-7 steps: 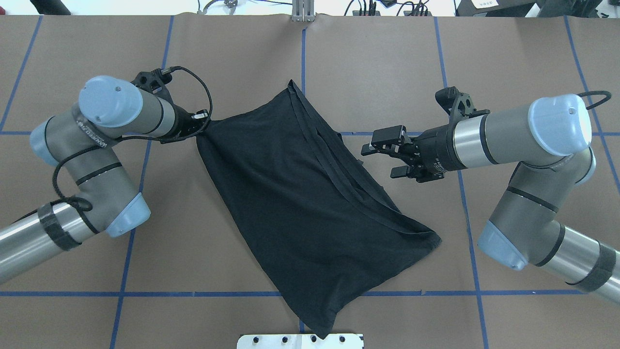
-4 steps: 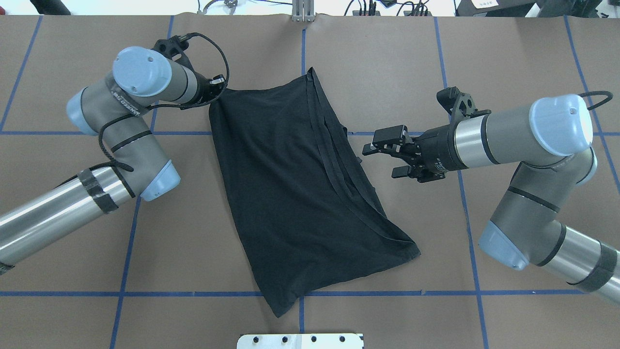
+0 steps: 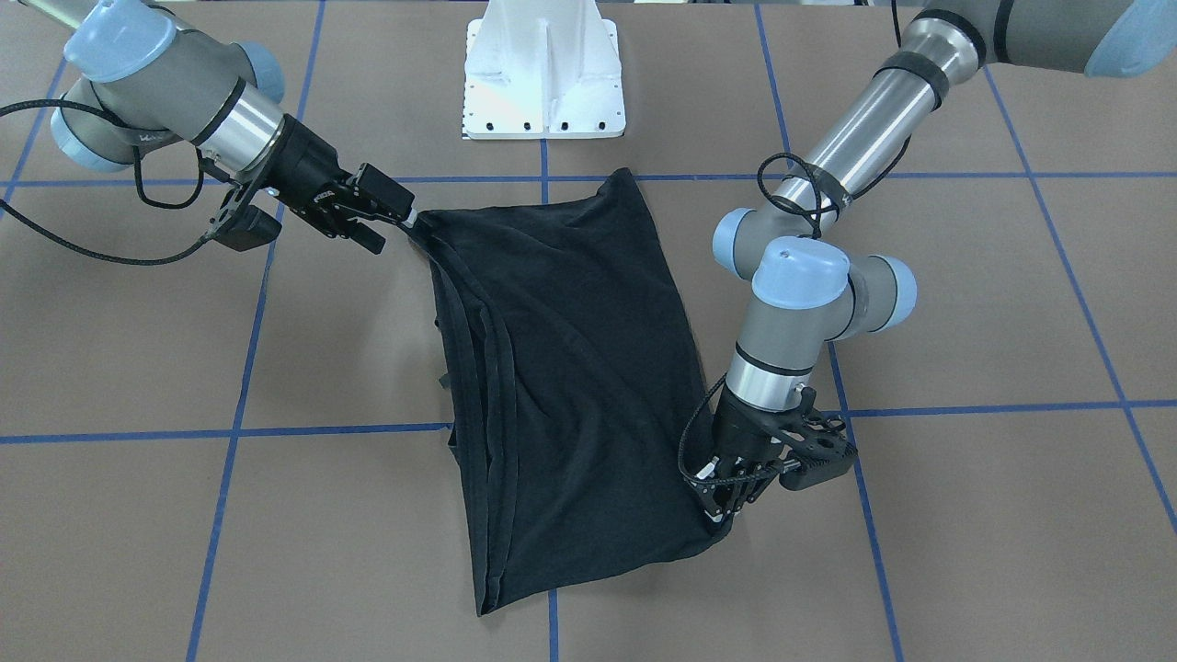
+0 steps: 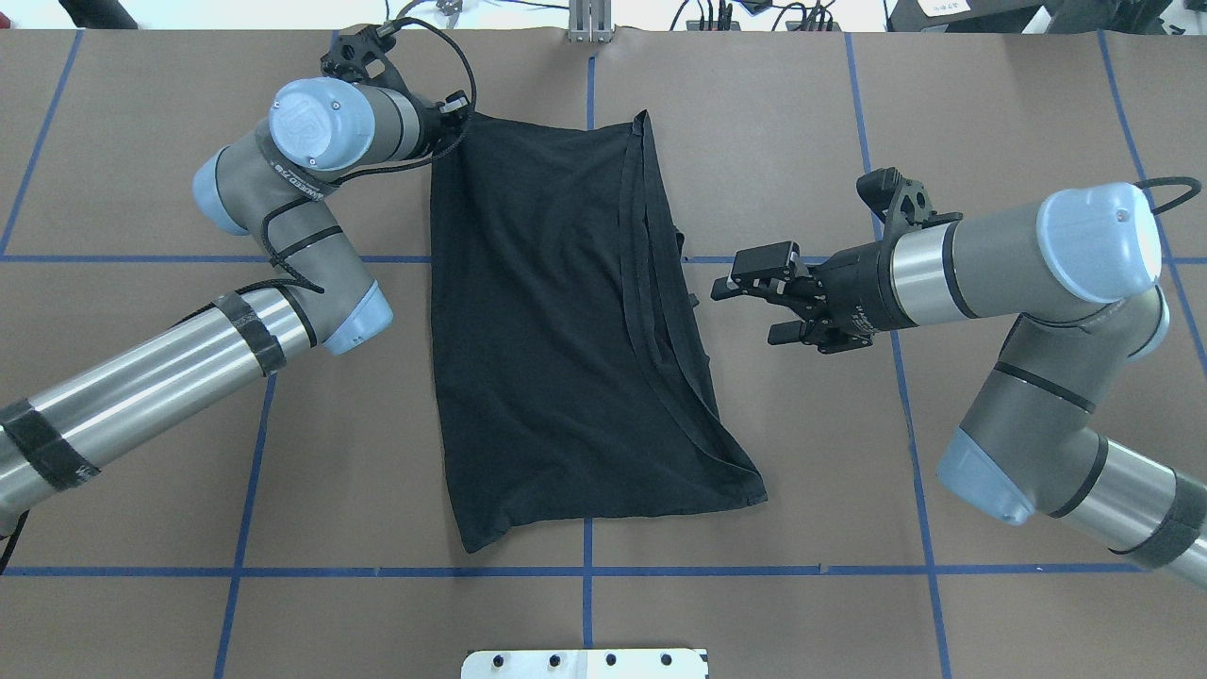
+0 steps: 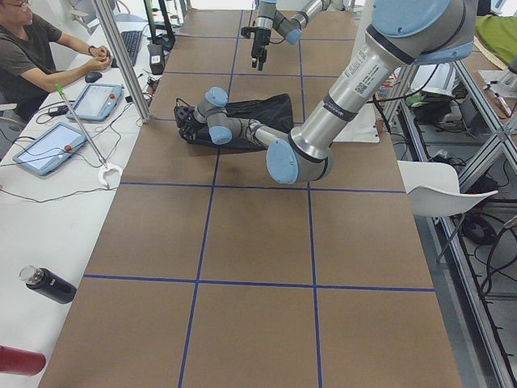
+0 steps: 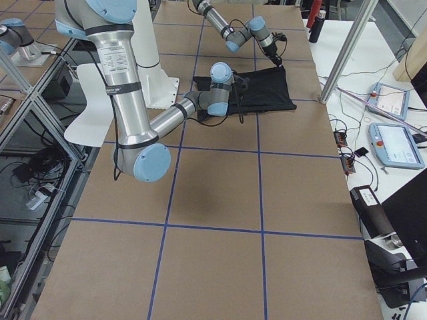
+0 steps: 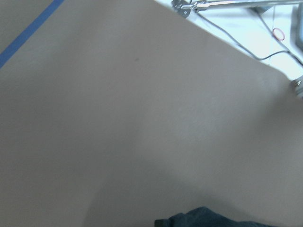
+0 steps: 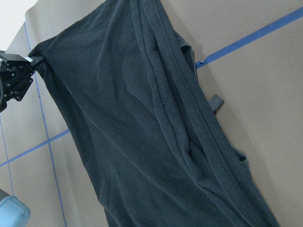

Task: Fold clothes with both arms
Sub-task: 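Pull the shirt away from the robot with the left gripper while the right gripper releases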

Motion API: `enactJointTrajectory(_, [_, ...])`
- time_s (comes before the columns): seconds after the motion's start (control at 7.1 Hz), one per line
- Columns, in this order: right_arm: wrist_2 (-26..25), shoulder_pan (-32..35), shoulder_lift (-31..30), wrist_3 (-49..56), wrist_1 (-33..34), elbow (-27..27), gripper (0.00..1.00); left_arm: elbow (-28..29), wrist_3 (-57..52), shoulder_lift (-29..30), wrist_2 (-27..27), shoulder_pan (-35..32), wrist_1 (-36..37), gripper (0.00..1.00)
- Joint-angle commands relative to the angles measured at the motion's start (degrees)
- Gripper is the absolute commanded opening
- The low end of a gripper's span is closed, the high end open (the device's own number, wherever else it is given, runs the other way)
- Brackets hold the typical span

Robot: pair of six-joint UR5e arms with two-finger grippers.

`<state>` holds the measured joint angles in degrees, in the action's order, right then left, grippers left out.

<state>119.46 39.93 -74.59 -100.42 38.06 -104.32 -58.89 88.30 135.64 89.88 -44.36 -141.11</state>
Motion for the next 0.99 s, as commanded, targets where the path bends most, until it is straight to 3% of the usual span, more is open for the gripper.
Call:
enactJointTrajectory(0.0, [-1.32,-0.03,-0.03,0.31,0.0,-0.09,1.0,3.96,0.03,1.29,-1.72,-0.29,-3.82,0.0])
enactJointTrajectory(0.28, [-1.69,0.06,-0.12,0.31,0.0,0.0,1.0,3.96,0.03,1.73,-1.72,-0.55,-3.82,0.0])
enactJointTrajectory(0.42, [-1.69,0.06,-0.12,0.31,0.0,0.0,1.0,4.04,-0.32,1.73,-1.9,-0.73,-3.73,0.99])
enactJointTrajectory(0.84, [-3.61,0.67,-0.03,0.84,0.61,0.35,1.0,2.91,-0.59,2.0,-1.46,-2.21,-3.82,1.0])
